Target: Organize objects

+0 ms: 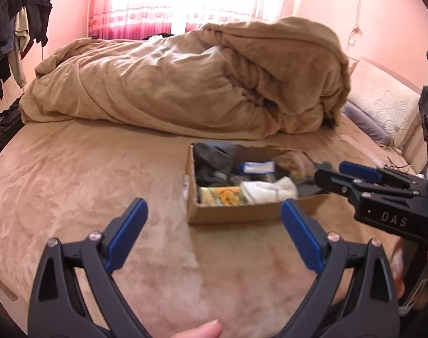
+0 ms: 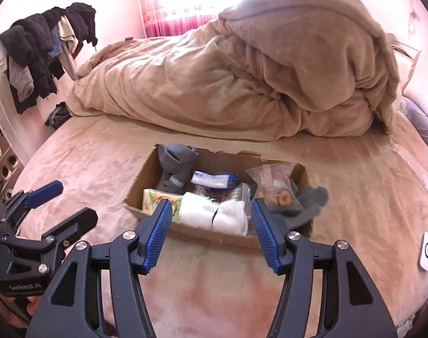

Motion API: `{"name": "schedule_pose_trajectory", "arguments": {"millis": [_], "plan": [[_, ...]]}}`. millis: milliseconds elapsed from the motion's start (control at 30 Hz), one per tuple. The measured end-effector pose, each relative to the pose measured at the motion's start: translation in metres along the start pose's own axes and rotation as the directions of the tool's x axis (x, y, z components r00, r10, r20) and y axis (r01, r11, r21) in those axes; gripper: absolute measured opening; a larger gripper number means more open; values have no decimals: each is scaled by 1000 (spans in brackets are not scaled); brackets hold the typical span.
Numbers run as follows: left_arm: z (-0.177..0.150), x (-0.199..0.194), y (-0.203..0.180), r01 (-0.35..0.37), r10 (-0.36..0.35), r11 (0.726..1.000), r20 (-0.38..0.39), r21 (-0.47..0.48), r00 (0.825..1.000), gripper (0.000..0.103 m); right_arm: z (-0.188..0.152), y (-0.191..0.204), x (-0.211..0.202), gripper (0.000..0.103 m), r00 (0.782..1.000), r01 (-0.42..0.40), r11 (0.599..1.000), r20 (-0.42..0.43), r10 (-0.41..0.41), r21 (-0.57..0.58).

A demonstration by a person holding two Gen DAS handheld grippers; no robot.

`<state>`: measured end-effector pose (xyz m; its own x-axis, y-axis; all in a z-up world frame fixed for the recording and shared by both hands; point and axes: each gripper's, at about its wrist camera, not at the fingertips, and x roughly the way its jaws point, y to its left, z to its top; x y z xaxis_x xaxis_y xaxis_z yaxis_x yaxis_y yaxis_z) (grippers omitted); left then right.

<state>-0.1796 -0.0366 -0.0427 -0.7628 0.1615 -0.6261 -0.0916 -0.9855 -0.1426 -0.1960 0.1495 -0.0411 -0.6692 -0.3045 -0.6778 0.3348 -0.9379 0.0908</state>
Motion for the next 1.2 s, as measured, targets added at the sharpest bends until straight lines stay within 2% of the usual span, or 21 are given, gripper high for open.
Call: {"name": "schedule_pose_trajectory", "arguments": {"millis": [233, 467, 700, 867, 1200], "plan": [[-18, -55, -17, -1, 1, 1000, 34, 3, 999, 96, -16, 3, -49, 61, 999, -8, 1000, 42, 7, 12], [-37, -91, -29, 9, -9, 1000, 38, -9, 999, 96, -40, 12, -95, 62, 996, 3, 1000, 90, -2, -4], [-69, -120, -39, 7, -6, 1000, 31, -26, 999, 96, -71, 23, -128, 65, 995, -22, 999, 95, 24, -23], [-82, -129, -43, -1, 2, 1000, 26, -16, 1000, 96, -88, 32, -148, 65, 993, -22, 999, 113, 27, -48], [-76, -129, -42, 3, -2, 1000, 42, -15, 999, 96, -91, 25, -149, 65, 993, -11, 999, 115, 15, -32]]}}
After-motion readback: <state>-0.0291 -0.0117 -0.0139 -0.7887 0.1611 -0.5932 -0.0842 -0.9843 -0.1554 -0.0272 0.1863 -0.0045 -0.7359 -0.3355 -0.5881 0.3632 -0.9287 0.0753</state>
